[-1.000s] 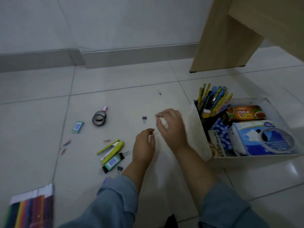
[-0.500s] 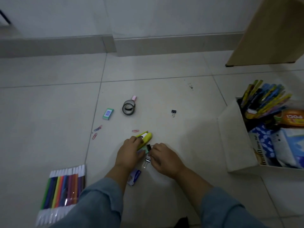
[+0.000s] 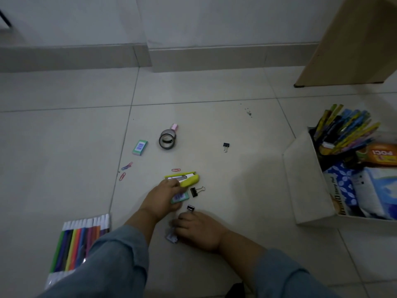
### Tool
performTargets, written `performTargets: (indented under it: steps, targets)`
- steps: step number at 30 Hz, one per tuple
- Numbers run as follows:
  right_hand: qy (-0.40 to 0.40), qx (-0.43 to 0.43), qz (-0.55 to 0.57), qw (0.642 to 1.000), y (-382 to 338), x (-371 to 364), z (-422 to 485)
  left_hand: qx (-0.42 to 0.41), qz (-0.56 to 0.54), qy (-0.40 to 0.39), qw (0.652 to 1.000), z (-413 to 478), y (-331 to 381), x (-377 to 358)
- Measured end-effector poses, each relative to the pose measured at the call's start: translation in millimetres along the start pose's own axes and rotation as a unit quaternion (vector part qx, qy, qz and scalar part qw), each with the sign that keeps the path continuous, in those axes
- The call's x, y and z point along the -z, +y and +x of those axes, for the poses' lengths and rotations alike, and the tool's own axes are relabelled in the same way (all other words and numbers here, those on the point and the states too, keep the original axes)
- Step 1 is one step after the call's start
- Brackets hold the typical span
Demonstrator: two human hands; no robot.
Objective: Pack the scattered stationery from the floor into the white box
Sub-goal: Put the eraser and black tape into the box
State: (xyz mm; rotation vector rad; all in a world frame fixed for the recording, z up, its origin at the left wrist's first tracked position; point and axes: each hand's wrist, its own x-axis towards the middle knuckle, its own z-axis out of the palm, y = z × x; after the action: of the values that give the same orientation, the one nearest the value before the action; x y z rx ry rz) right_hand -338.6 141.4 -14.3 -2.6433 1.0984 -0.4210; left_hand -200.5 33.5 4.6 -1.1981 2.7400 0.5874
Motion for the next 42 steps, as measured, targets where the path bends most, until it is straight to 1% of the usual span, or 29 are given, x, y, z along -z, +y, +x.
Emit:
performTargets:
  steps: [2, 4, 6, 8, 9, 10, 11, 13, 14, 15, 16, 18, 20, 21, 22, 23, 24, 26, 27, 29, 31, 34, 37, 40, 42]
  targets:
    - [-0.014, -0.01, 0.007, 1.0, 2, 1, -3, 0.005, 0.021, -0.01, 1.0, 2, 4, 1]
    - [-0.056, -0.062, 0.039, 0.996, 3, 2, -6, 0.016, 0.023, -0.017, 0.999, 4, 9, 0]
    - [-0.106, -0.102, 0.047, 0.988, 4, 2, -11, 0.03, -0.016, -0.001, 0.999, 3, 12, -1]
    - [-0.121, -0.134, 0.074, 0.981, 4, 5, -16, 0.03, -0.06, 0.025, 0.997, 2, 15, -3]
    - [-0.109, -0.156, 0.108, 0.976, 3, 9, -17, 0.032, -0.071, 0.037, 0.996, 3, 18, -3]
    - [-0.074, -0.19, 0.154, 0.967, 4, 14, -19, 0.044, -0.082, 0.052, 0.994, 4, 21, -2]
    - [-0.024, -0.237, 0.206, 0.949, 6, 21, -21, 0.062, -0.102, 0.077, 0.99, 6, 26, -1]
    - [0.083, -0.347, 0.29, 0.888, 12, 40, -25, 0.095, -0.195, 0.145, 0.965, 14, 38, 4]
    - [0.128, -0.388, 0.324, 0.853, 16, 51, -27, 0.11, -0.262, 0.172, 0.943, 18, 47, 9]
    - [0.166, -0.42, 0.363, 0.815, 22, 63, -29, 0.124, -0.333, 0.195, 0.914, 25, 58, 15]
    - [0.204, -0.443, 0.411, 0.77, 30, 75, -32, 0.142, -0.406, 0.216, 0.877, 32, 70, 21]
    - [0.279, -0.481, 0.504, 0.661, 45, 104, -37, 0.178, -0.536, 0.24, 0.79, 52, 96, 34]
    - [0.357, -0.486, 0.56, 0.568, 58, 136, -49, 0.197, -0.637, 0.222, 0.712, 73, 128, 47]
    - [0.402, -0.475, 0.578, 0.528, 63, 154, -57, 0.198, -0.669, 0.205, 0.687, 82, 146, 54]
    - [0.442, -0.458, 0.592, 0.494, 68, 170, -68, 0.191, -0.688, 0.189, 0.674, 89, 163, 61]
    - [0.475, -0.444, 0.59, 0.48, 72, 186, -80, 0.175, -0.697, 0.174, 0.673, 95, 180, 67]
    - [0.498, -0.436, 0.577, 0.479, 76, 200, -94, 0.154, -0.697, 0.162, 0.682, 100, 197, 73]
    - [0.53, -0.435, 0.539, 0.49, 81, 223, -121, 0.11, -0.674, 0.149, 0.716, 108, 229, 79]
    - [0.543, -0.448, 0.506, 0.499, 85, 232, -136, 0.088, -0.661, 0.147, 0.73, 111, 244, 81]
    - [0.558, -0.499, 0.399, 0.53, 91, 242, -163, 0.047, -0.648, 0.145, 0.746, 117, 269, 80]
    - [0.549, -0.538, 0.298, 0.566, 94, 245, -184, 0.018, -0.63, 0.145, 0.763, 122, 289, 79]
    - [0.538, -0.534, 0.221, 0.614, 97, 243, -197, -0.024, -0.573, 0.158, 0.804, 132, 305, 75]
    - [0.537, -0.526, 0.157, 0.641, 100, 240, -202, -0.055, -0.536, 0.154, 0.828, 141, 313, 67]
    - [0.525, -0.506, 0.1, 0.677, 102, 237, -204, -0.076, -0.458, 0.193, 0.865, 147, 314, 60]
    - [0.51, -0.494, 0.074, 0.7, 103, 234, -203, -0.093, -0.426, 0.217, 0.873, 149, 315, 61]
